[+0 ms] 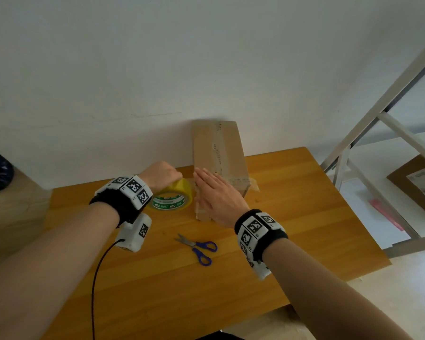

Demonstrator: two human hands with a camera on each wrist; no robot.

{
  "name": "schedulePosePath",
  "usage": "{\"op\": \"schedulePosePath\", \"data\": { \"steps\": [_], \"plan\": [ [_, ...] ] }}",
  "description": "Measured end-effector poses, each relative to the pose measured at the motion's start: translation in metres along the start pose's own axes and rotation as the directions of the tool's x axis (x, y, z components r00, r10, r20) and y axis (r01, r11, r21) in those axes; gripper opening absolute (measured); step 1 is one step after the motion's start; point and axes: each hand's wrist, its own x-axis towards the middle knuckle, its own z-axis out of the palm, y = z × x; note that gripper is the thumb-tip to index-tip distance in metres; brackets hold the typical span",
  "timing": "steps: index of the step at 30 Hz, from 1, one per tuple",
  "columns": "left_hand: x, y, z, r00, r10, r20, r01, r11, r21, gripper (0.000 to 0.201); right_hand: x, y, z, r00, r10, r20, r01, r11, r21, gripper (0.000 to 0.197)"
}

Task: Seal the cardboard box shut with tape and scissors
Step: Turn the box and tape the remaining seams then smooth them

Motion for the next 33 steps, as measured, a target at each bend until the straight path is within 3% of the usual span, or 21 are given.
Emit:
{"op": "schedulePosePath", "data": {
  "steps": [3,6,13,19,22,26,29,33],
  "plan": [
    [-0.004,-0.009,-0.003,0.997,0.046,0.054,-0.041,0.996,-0.080,0.023,-0.004,0.003,0.004,0.999,-0.042,-0.017,0.041,0.999,-0.026,0.057],
    [-0.005,-0.012,-0.004,0.995,0.084,0.053,-0.082,0.996,-0.029,0.027,-0.006,0.005,0.007,0.998,-0.066,-0.015,0.065,0.997,-0.052,0.063],
    [-0.003,-0.025,-0.002,0.998,0.021,0.056,-0.028,0.991,0.127,0.050,-0.002,0.008,0.003,0.997,-0.077,0.022,0.078,0.996,-0.045,0.058],
    [-0.007,-0.029,-0.003,0.991,0.131,0.036,-0.131,0.991,0.008,0.033,-0.001,0.012,0.000,0.997,-0.074,0.001,0.074,0.997,0.020,0.055],
    [-0.009,-0.031,-0.002,0.991,0.130,0.028,-0.128,0.990,-0.064,0.026,-0.007,0.006,-0.004,0.988,-0.094,-0.126,0.096,0.995,0.010,0.051],
    [-0.013,-0.038,0.000,0.991,0.135,0.026,-0.130,0.982,-0.135,0.028,-0.020,-0.009,0.002,0.916,-0.178,-0.358,0.170,0.984,-0.054,0.025],
    [-0.015,-0.037,0.002,0.987,0.158,0.016,-0.153,0.975,-0.161,0.029,-0.029,-0.017,0.022,0.945,-0.153,-0.288,0.160,0.987,-0.001,0.015],
    [-0.020,-0.034,0.004,0.984,0.176,-0.002,-0.174,0.970,-0.170,0.031,-0.042,-0.025,0.054,0.998,0.008,-0.063,-0.004,0.998,0.065,0.024]
  ]
}}
